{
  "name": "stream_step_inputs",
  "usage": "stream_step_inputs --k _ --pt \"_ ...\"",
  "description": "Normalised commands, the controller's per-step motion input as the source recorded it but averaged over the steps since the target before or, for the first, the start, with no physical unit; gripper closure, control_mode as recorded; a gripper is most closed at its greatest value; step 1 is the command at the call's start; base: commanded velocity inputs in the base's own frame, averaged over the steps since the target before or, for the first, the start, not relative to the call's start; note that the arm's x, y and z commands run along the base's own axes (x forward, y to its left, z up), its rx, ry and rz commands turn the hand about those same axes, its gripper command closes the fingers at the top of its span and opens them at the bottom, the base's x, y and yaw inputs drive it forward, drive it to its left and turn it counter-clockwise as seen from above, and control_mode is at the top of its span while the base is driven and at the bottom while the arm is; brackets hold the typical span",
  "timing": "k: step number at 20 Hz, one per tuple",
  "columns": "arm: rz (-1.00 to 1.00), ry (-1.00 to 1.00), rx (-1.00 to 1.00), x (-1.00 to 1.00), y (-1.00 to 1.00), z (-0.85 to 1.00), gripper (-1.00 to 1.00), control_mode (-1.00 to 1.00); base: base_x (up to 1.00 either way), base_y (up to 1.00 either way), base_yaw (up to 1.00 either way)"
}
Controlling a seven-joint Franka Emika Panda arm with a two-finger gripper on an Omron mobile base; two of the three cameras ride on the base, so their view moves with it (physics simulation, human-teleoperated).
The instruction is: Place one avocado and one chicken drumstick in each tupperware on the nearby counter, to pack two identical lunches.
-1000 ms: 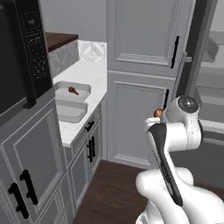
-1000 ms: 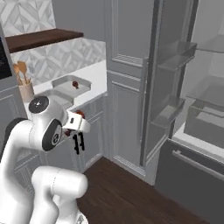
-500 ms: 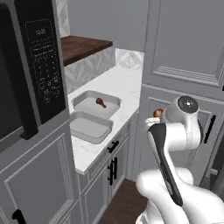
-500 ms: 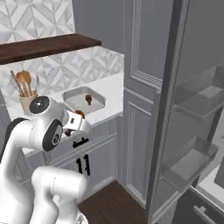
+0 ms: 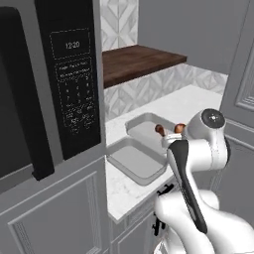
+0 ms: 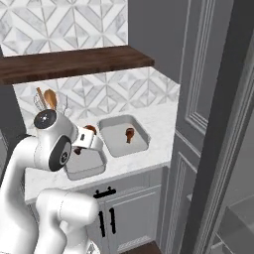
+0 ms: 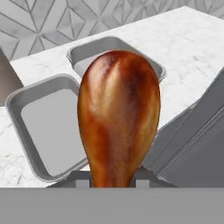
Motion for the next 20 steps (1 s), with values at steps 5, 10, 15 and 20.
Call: stream_step_inputs --k 5,10,15,20 --pt "0.2 0.09 0.0 0.12 0.11 -0.18 1.0 -1.0 0.32 0.12 0.33" --pt "0.45 0.2 0.0 0.39 0.31 -0.47 1.0 -1.0 0.0 0.0 0.0" --pt "0.28 0.15 -0.06 0.47 0.38 -0.41 1.0 -1.0 0.0 0.0 0.0" --pt "0.1 0.13 -0.07 0.53 0.16 -0.42 1.0 -1.0 0.0 0.0 0.0"
